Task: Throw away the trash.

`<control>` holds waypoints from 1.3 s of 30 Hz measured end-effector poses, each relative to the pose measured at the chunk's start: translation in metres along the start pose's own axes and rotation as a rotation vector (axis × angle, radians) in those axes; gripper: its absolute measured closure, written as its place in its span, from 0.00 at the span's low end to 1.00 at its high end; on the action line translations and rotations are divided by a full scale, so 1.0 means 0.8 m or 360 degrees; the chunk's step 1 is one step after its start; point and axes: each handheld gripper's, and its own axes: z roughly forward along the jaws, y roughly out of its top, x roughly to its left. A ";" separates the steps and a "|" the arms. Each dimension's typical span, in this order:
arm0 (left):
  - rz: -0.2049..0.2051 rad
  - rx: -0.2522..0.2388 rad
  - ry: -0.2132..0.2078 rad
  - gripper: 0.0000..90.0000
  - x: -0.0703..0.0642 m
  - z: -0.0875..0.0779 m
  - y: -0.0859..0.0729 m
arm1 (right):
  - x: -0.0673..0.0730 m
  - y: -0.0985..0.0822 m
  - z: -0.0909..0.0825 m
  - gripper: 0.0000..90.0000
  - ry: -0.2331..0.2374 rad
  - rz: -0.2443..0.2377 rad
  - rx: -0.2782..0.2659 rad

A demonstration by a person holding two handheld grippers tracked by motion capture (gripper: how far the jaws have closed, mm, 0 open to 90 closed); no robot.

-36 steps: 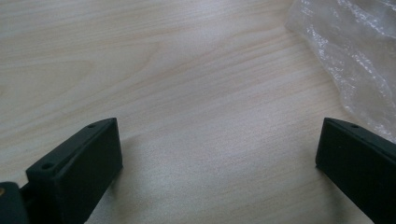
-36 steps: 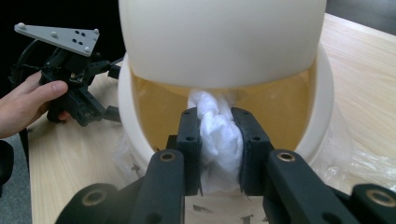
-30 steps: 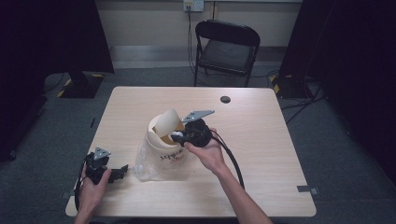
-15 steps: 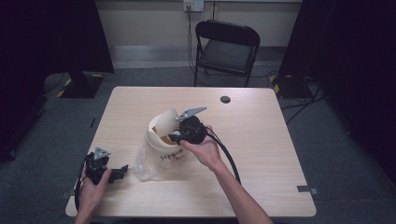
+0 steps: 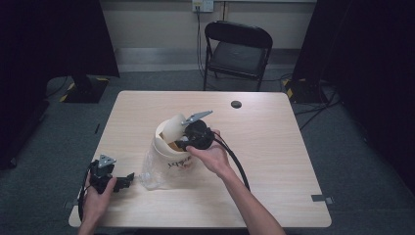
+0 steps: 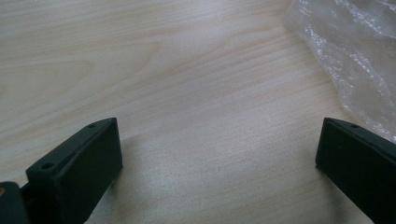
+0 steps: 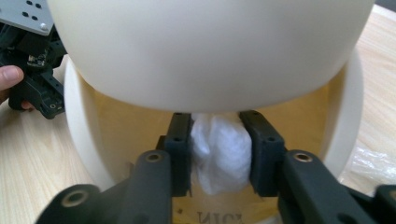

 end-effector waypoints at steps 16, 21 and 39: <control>0.0000 0.0000 0.0000 0.00 0.000 0.000 0.000 | 0.001 0.001 -0.001 0.54 -0.0018 -0.0012 -0.0010; 0.0001 -0.0001 0.0000 0.00 0.000 0.000 0.000 | 0.000 0.001 -0.011 0.54 -0.0003 0.0005 -0.0049; 0.0000 -0.0001 0.0002 0.00 0.000 0.000 0.000 | -0.015 -0.009 -0.048 0.51 -0.0011 0.0061 -0.0203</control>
